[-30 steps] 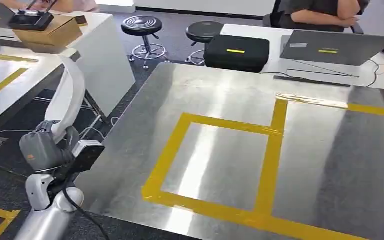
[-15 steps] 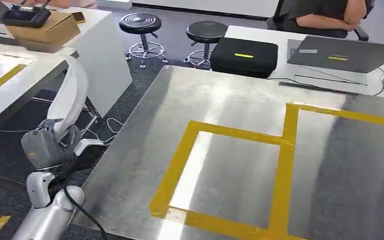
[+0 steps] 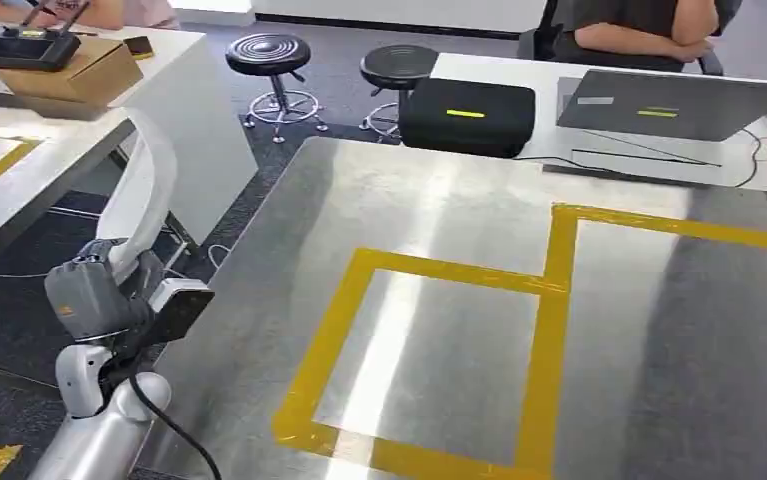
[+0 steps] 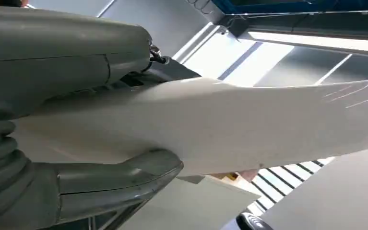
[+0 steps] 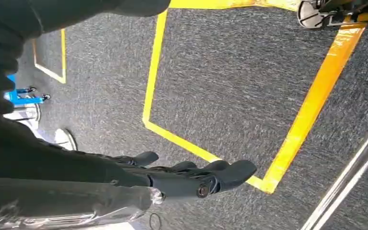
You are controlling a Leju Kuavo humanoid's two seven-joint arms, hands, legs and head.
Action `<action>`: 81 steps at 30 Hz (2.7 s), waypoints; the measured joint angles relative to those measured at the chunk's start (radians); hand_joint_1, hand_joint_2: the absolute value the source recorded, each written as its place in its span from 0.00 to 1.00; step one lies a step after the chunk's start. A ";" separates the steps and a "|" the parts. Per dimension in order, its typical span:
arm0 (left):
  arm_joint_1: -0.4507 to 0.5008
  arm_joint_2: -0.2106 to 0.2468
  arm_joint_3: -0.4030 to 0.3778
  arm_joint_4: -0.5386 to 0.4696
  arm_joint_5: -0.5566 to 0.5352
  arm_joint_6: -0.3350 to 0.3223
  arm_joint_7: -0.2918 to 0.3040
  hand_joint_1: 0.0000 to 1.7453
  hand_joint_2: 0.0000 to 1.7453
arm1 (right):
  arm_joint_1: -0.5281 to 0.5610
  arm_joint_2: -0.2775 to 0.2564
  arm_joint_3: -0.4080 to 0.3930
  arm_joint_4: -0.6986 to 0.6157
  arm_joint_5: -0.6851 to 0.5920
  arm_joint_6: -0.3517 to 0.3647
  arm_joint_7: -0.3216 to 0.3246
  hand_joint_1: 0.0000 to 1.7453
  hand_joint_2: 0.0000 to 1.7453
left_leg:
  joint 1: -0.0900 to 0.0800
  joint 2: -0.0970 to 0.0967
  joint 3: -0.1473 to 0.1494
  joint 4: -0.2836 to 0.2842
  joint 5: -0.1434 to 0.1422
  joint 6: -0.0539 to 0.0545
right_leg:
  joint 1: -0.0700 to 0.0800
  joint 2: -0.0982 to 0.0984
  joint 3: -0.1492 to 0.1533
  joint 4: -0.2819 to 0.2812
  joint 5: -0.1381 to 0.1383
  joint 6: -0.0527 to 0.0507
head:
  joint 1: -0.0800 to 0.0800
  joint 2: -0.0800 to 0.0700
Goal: Take the parts from the cabinet and place them on the table.
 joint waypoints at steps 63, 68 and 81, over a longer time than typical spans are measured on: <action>0.015 0.015 -0.001 -0.023 0.051 -0.022 -0.018 1.00 1.00 | -0.032 0.013 0.010 -0.005 -0.003 -0.014 -0.009 0.00 1.00 | -0.038 0.008 0.015 0.008 -0.018 0.061 | 0.006 -0.002 -0.200 0.340 -0.085 0.022 | -0.053 0.001; 0.016 0.016 0.000 -0.024 0.052 -0.026 -0.018 1.00 1.00 | -0.040 0.011 0.010 -0.005 -0.004 -0.014 -0.010 0.00 1.00 | -0.035 0.008 -0.036 0.022 0.019 0.038 | 0.001 -0.004 0.064 0.020 -0.063 0.033 | -0.051 0.001; 0.019 0.018 -0.001 -0.024 0.053 -0.027 -0.018 1.00 1.00 | -0.044 0.010 0.010 -0.005 -0.005 -0.014 -0.009 0.00 1.00 | -0.005 -0.001 -0.025 0.214 -0.076 -0.016 | -0.010 -0.004 -0.069 0.018 0.047 -0.020 | -0.066 0.001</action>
